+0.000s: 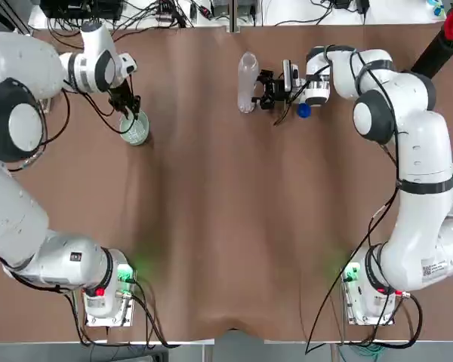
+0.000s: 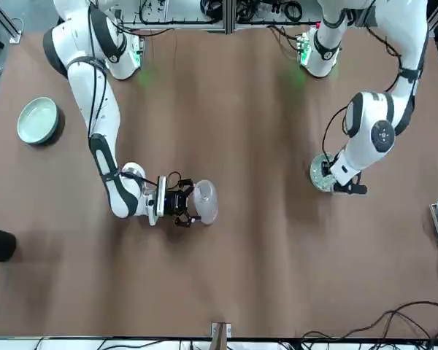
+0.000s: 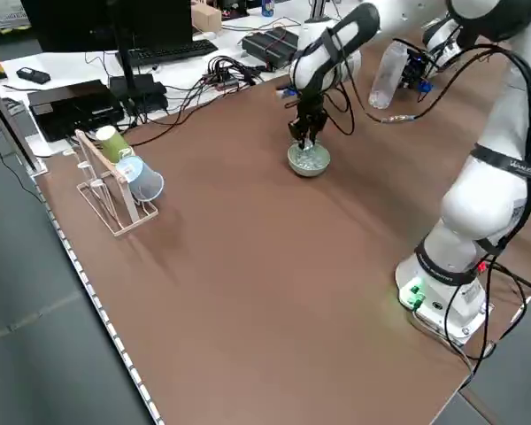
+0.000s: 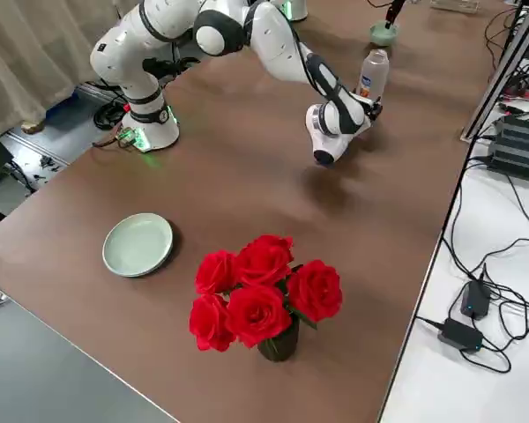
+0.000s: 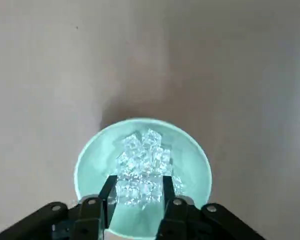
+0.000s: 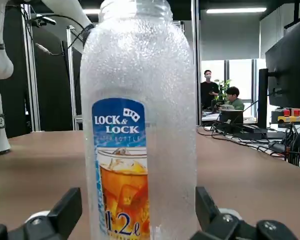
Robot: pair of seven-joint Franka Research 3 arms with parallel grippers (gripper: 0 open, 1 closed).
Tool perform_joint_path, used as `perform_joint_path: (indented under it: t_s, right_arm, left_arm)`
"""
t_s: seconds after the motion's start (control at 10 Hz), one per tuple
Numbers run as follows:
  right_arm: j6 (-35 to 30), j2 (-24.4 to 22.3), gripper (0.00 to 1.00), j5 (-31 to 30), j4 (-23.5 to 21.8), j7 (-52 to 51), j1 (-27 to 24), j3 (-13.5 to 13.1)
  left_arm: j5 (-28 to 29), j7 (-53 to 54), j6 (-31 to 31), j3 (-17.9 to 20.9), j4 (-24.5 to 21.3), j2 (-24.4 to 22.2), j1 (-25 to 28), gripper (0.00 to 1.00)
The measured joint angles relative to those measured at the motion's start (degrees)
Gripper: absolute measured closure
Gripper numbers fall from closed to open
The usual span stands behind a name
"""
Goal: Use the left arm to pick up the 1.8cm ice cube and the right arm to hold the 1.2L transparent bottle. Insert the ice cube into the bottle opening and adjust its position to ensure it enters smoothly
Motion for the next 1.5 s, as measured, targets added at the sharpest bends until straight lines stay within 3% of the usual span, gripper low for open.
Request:
perform_joint_path:
  t_s: [0.3, 0.6, 1.1, 1.3, 1.5]
  right_arm:
    - [0.0, 0.0, 0.0, 0.0, 0.0, 0.0, 0.0, 0.0]
    - [0.0, 0.0, 0.0, 0.0, 0.0, 0.0, 0.0, 0.0]
    - [0.0, 0.0, 0.0, 0.1, 0.1, 0.0, 0.1, 0.0]
    - [0.0, 0.0, 0.0, 0.2, 0.1, 0.0, 0.1, 0.0]
    - [0.0, 0.0, 0.0, 0.2, 0.1, 0.0, 0.1, 0.0]
  left_arm:
    - [0.0, -1.6, -2.9, -0.6, 0.8, -3.2, -0.2, 0.6]
    - [0.0, -8.2, -9.1, -5.3, 6.3, -4.6, -0.3, 0.6]
    - [-2.7, -23.8, -17.4, -13.9, 21.2, -3.2, -0.9, 0.6]
    - [-3.8, -31.4, -20.9, -16.8, 29.7, 0.1, -2.0, 0.6]
    - [-3.9, -39.5, -21.2, -17.7, 36.7, 4.7, -6.3, 0.6]
